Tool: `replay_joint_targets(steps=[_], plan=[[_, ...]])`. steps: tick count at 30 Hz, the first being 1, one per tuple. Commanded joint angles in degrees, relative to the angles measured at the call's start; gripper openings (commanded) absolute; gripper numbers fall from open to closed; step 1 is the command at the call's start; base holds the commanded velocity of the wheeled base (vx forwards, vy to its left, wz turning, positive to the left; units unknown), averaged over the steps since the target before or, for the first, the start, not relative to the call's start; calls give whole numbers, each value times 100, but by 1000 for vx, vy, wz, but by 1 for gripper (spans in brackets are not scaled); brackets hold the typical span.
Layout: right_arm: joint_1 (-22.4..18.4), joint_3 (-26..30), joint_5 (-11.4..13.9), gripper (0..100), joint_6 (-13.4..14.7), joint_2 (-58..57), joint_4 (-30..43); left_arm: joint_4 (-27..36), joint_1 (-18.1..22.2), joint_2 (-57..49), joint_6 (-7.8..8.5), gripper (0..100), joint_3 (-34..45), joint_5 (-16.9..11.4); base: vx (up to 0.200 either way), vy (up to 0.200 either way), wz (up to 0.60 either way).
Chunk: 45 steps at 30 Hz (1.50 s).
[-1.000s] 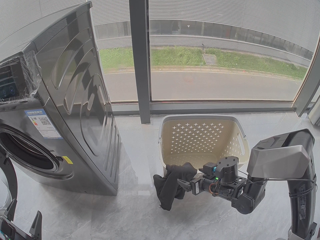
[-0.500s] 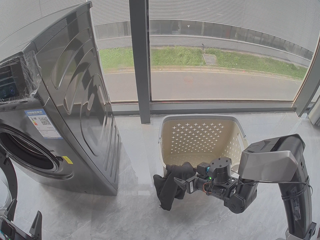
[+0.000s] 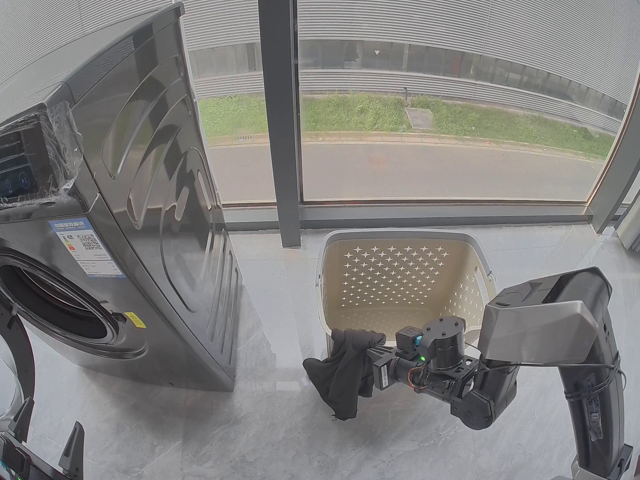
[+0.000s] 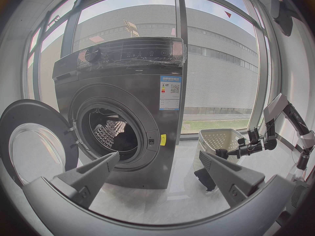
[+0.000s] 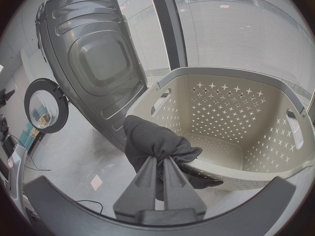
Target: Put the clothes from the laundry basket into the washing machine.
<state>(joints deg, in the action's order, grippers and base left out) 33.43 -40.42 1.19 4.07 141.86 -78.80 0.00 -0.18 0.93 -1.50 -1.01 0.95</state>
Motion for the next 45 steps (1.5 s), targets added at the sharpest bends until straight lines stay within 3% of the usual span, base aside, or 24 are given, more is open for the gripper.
replay_joint_targets(steps=[1,13,16,19,29,36,45], plan=[[59,439,4,0,15,-405,-136,0,1,-93,-8,100,84,2,0,0,0],[103,1625,-23,0,76,-2005,-751,0,1,-93,-8,100,84,10,0,0,0],[226,1889,-225,0,103,-2523,-891,0,1,-93,-8,100,84,10,0,0,0],[261,2065,-251,0,120,-3059,-909,0,1,-93,1,100,84,10,0,0,0],[120,2153,-401,0,103,-4518,-760,0,1,-93,-8,100,84,10,0,0,0],[-618,1784,-427,0,41,-4738,-136,0,1,-93,-8,100,84,10,0,0,0],[-671,1511,-453,0,15,-5397,805,0,1,-93,-8,100,84,2,-44,0,0]])
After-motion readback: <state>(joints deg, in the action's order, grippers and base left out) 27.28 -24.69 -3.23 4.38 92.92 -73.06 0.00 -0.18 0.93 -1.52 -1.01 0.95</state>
